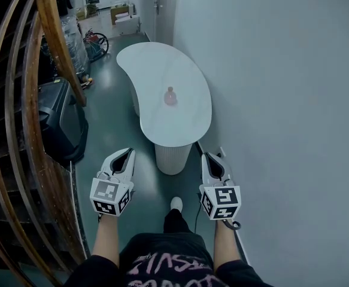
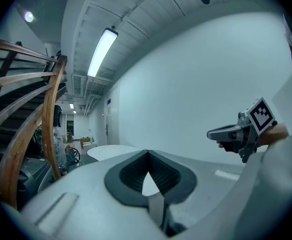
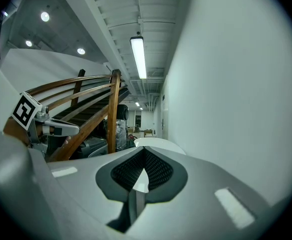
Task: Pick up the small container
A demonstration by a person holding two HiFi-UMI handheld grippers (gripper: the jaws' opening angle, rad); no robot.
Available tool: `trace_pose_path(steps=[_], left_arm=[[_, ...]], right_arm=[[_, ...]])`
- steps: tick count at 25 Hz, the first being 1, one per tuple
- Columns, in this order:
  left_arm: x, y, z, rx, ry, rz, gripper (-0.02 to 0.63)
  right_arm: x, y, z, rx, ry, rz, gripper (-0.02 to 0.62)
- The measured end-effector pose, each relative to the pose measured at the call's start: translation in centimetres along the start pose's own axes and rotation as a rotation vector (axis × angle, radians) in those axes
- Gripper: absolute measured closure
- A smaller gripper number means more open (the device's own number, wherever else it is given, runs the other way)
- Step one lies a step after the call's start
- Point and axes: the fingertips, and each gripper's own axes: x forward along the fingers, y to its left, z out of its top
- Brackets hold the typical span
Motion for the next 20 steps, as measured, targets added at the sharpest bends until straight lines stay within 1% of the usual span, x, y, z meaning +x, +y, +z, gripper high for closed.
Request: trace_pose_path(steps=[11,20], left_arm=[[3.0,1.3,-0.6,-0.011,0.016,-0.001,0.605],[4.4,2.4,-1.0,-0.021,0.028,0.004,0.605]], right_arm=[[3.1,-0.9,-0.4,0.010,0.018,-0.001,0.586],[5.0,-1.2,-0.8,0.017,0.032,0.005,0.586]])
